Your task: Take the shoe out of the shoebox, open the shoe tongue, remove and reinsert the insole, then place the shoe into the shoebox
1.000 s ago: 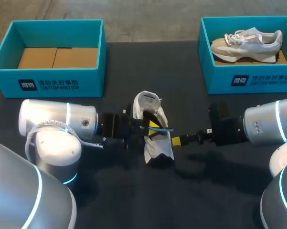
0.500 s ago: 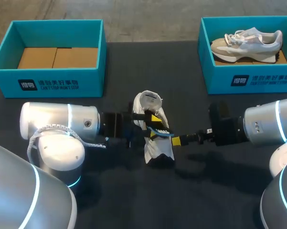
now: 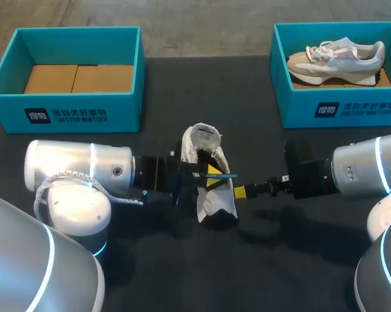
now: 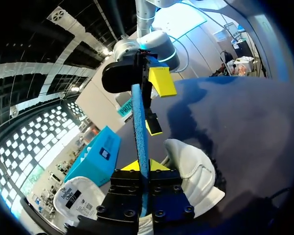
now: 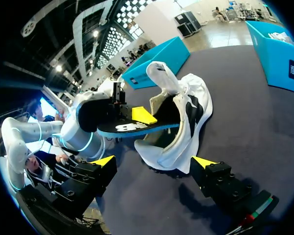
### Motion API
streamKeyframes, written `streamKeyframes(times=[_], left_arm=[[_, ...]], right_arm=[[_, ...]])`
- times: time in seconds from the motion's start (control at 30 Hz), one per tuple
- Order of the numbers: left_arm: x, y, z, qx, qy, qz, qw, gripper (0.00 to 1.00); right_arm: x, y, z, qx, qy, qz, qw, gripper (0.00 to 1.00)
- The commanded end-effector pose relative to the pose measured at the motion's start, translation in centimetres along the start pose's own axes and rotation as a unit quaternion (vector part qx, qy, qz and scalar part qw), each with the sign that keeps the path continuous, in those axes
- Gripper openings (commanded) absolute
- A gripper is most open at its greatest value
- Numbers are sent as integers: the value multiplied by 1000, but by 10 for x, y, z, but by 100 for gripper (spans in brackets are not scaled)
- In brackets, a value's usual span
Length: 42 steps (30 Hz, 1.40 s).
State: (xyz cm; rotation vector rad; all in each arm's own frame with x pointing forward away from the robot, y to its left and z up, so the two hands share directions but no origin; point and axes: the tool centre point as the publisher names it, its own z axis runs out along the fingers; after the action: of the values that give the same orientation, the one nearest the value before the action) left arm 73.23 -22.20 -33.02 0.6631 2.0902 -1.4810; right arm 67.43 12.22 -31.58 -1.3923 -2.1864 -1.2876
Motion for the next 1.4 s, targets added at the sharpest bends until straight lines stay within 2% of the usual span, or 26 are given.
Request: streamKeyframes(times=[0.03,0.4,0.53,0.57,0.6,0.63,0.7,0.73,0.77,0.8,0.93,1.0,1.03,1.4], left_arm=[[0,8,3,-4,14,11,1000,0],[0,30,9,-29,14,28,999,0],[-2,31,7,-33,11,26,999,0],[-2,29,5,-32,6,24,999,25],[-3,26,4,-29,3,21,999,43],[-4,23,3,-28,2,21,999,44],[-5,16,1,-21,-3,17,1000,42],[-6,12,1,-17,-2,18,1000,38],[-7,8,0,-13,-3,18,1000,29],[-8,5,0,-11,-3,19,1000,27],[-9,-3,2,1,-1,23,1000,26],[-8,-3,4,2,2,23,1000,17],[-8,-3,5,4,3,22,1000,0],[-5,11,12,2,14,22,1000,0]], right_arm=[[2,1,3,1,-4,1,1000,100],[2,1,3,1,-4,1,1000,100],[2,1,3,1,-4,1,1000,100],[2,1,3,1,-4,1,1000,100],[2,1,3,1,-4,1,1000,100],[2,1,3,1,-4,1,1000,100],[2,1,3,1,-4,1,1000,100],[2,1,3,1,-4,1,1000,100],[2,1,3,1,-4,1,1000,100],[2,1,3,1,-4,1,1000,100],[2,1,3,1,-4,1,1000,100],[2,1,3,1,-4,1,1000,100],[2,1,3,1,-4,1,1000,100],[2,1,3,1,-4,1,1000,100]])
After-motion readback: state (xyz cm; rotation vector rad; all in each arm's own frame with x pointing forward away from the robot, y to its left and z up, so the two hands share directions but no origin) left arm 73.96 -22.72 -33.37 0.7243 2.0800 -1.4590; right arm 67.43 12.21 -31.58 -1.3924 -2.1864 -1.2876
